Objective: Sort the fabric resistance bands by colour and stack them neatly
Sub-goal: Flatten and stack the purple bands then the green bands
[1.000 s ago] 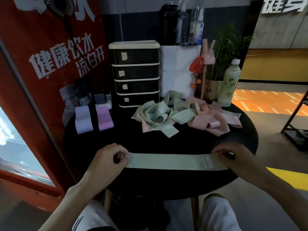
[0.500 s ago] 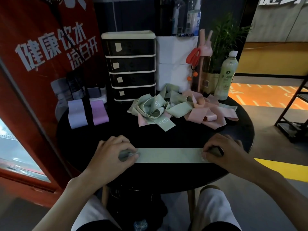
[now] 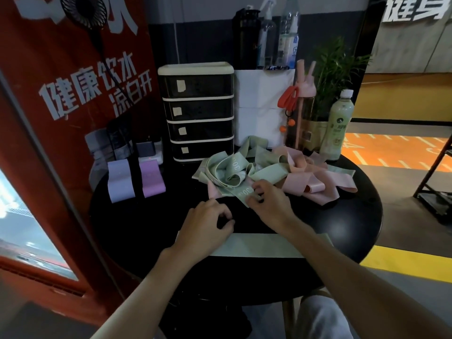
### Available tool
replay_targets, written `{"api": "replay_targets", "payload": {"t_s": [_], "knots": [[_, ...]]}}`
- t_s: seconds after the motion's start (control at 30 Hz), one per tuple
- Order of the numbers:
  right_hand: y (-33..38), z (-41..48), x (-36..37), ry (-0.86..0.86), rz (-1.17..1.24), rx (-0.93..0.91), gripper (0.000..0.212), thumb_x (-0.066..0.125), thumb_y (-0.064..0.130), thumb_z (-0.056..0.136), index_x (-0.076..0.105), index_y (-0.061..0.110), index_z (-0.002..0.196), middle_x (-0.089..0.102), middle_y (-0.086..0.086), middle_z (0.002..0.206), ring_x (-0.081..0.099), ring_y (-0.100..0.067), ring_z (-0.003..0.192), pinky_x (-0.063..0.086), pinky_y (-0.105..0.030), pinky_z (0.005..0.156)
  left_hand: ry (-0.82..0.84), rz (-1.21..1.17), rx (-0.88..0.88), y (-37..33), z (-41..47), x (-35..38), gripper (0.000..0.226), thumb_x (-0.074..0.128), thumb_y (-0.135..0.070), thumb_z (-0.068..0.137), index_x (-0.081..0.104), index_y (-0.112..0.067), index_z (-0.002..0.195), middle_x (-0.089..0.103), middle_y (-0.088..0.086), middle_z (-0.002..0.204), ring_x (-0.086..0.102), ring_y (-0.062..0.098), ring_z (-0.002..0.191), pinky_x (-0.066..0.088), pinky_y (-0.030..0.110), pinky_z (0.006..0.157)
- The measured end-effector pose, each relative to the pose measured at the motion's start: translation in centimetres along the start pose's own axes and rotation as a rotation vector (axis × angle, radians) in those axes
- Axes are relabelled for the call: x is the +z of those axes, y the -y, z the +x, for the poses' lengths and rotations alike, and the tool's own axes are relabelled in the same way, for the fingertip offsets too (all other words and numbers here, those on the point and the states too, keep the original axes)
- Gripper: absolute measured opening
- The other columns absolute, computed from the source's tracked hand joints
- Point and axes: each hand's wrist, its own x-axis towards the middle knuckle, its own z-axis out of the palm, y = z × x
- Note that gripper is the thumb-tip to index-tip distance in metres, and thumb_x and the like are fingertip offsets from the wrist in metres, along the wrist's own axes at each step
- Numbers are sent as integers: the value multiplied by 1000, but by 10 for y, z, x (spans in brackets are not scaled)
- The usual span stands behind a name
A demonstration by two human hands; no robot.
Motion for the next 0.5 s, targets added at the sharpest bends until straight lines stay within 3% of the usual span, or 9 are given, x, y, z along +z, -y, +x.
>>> {"api": "replay_targets", "payload": {"t_s": [0.13,0.23,0.3,0.4,0.5], "knots": [[-1,6,6,-5,-83,27,41,63,36,88,54,23,126,60,2,125,53,-25,117,38,-42,99,-27,-10,-3,6,1,5,10,68,-35,86,69,-26,90,55,-15,91,54,11,93,46,37,87],[2,11,6,6,-4,88,36,64,29,89,56,22,123,61,4,111,57,-22,112,40,-46,101,-24,-28,0,8,0,5,9,68,-35,87,68,-27,90,52,-18,87,53,8,91,45,33,86],[6,14,5,2,127,137,33,65,21,88,61,15,120,65,2,105,61,-22,107,45,-47,99,-40,-68,-11,8,0,5,7,69,-34,86,68,-28,89,53,-20,85,53,5,89,45,29,84],[19,13,-1,-7,440,173,20,64,4,86,66,-7,103,68,-27,102,66,-34,91,55,-43,86,-64,-193,-58,10,1,4,2,69,-31,87,68,-30,88,62,-19,86,59,1,88,47,23,81],[39,11,-14,52,862,227,15,61,-1,90,65,-4,105,68,-21,94,64,-24,80,55,-31,73,-59,-341,-100,10,4,1,15,68,-21,90,68,-33,81,70,-17,85,64,-3,86,47,18,80]]}}
